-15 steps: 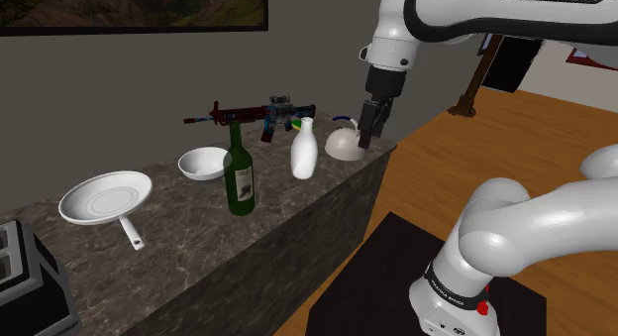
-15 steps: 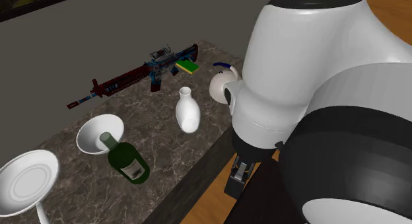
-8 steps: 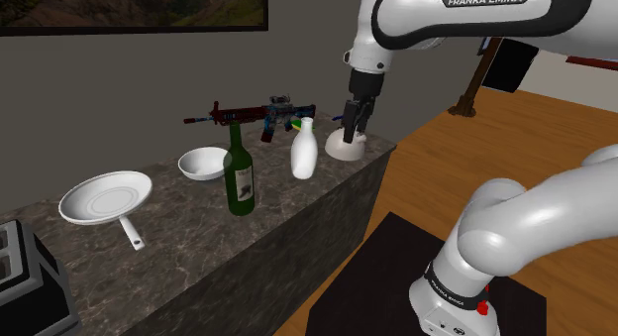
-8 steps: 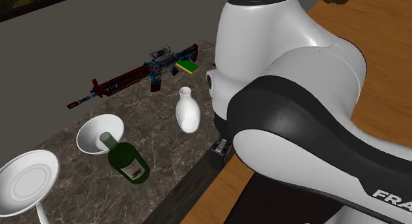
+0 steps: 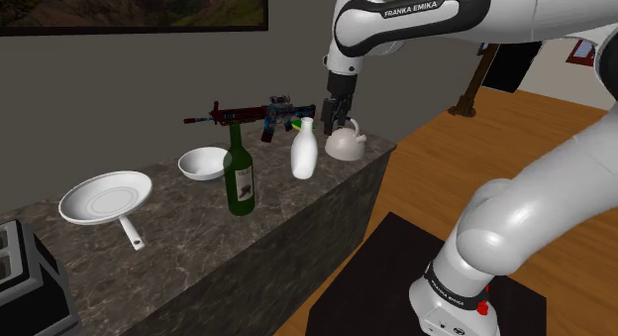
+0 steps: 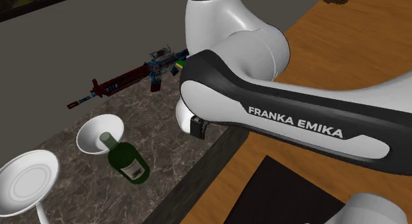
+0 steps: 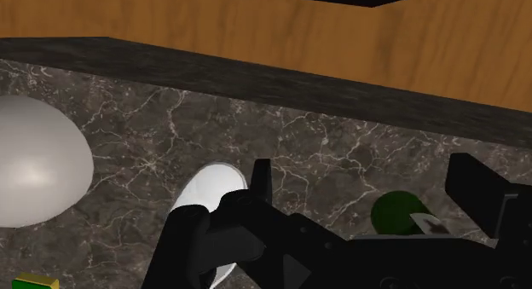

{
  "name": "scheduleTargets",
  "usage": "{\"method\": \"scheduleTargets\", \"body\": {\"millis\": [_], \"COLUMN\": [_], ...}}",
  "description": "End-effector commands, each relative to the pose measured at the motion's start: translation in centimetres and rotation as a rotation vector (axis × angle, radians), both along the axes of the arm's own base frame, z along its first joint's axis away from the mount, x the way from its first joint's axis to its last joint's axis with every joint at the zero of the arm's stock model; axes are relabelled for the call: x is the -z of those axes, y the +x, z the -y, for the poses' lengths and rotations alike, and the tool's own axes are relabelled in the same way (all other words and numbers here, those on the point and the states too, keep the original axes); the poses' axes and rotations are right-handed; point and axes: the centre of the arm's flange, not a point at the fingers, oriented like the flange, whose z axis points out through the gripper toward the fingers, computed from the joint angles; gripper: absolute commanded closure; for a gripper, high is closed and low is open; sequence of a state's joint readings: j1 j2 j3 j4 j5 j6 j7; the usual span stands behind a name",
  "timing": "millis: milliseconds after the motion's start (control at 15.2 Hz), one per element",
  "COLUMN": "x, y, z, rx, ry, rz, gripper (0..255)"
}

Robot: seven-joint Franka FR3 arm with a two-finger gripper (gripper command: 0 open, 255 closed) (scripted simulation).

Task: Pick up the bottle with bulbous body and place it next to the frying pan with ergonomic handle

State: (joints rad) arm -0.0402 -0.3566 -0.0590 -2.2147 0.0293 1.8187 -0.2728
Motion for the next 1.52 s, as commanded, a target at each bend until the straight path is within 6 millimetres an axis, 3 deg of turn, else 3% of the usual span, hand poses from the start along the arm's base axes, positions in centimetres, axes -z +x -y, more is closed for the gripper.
{"method": "scheduleTargets", "body": {"millis": [0,990,1452], "x": [0.7,5.7,9.4], "y": [2.2,18.9,18.8], "z": [1.2,8.9,8.9], "rx": [-0.004,-0.031,-0.031], "ry": [-0.008,-0.064,-0.064], "rz": [0.0,0.005,0.005], "gripper": [0,0,0]}}
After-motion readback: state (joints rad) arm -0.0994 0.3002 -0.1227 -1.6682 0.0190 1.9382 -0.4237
